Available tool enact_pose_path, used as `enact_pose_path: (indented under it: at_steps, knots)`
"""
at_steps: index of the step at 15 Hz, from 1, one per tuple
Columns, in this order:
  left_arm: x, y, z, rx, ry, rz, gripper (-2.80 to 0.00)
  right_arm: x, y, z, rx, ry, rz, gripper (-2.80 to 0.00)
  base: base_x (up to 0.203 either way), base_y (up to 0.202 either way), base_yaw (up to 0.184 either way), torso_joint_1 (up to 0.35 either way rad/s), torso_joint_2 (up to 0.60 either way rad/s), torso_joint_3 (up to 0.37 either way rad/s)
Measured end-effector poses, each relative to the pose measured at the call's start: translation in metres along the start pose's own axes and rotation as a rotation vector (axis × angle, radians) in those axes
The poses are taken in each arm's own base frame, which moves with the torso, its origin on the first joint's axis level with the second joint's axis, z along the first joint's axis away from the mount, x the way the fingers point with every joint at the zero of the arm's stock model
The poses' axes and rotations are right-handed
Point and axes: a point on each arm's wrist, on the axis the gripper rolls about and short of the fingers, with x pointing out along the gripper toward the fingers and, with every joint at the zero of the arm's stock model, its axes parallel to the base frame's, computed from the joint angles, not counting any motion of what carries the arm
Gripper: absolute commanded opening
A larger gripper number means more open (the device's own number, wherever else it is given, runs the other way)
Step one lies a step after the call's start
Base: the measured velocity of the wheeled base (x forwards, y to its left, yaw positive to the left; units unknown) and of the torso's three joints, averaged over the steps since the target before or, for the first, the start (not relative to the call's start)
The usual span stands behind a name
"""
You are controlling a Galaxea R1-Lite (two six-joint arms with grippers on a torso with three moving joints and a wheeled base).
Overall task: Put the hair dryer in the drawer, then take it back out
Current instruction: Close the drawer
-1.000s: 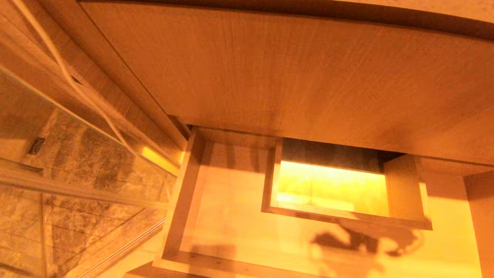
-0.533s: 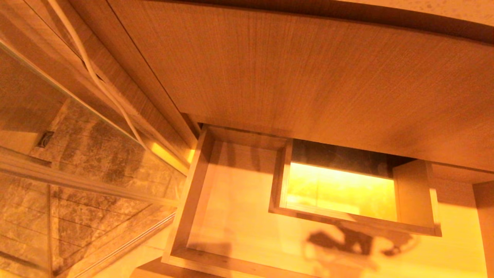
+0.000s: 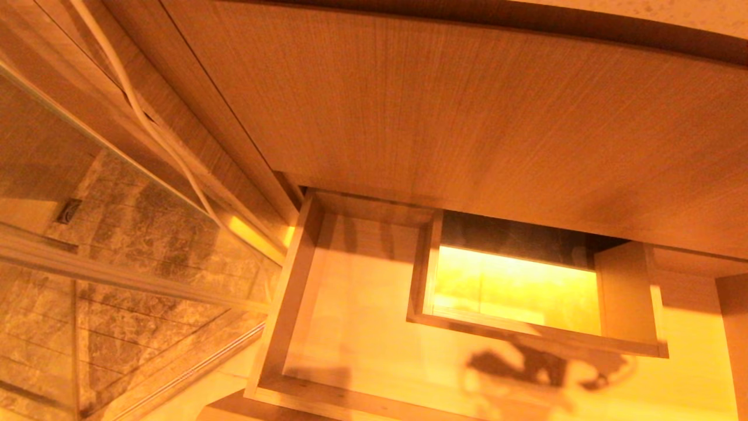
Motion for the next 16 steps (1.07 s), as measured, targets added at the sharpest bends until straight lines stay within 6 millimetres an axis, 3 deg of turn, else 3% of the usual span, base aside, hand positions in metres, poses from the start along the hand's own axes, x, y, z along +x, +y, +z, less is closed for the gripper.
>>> enact_pose_path:
  at_steps: [5,13,16]
  knots:
    - [0.0000,0.0000,0.0000,0.000,0.000,0.000,-2.80,0.0009,0.0006,-0.0011,0.003,0.005,0.004,-2.80,0.000,0.000,0.000,0.000,0.00,0.000]
    - [0.0000,0.0000,0.0001,0.001,-0.001,0.000,-2.80,0.0020,0.0017,-0.0030,-0.001,0.013,0.010,-2.80,-0.001,0.007,-0.166,0.003,0.00,0.003]
    - [0.0000,0.0000,0.0000,0.000,0.000,0.000,-2.80,0.0010,0.0016,-0.0028,-0.001,0.010,0.009,-2.80,-0.001,0.000,-0.027,-0.001,0.00,0.001]
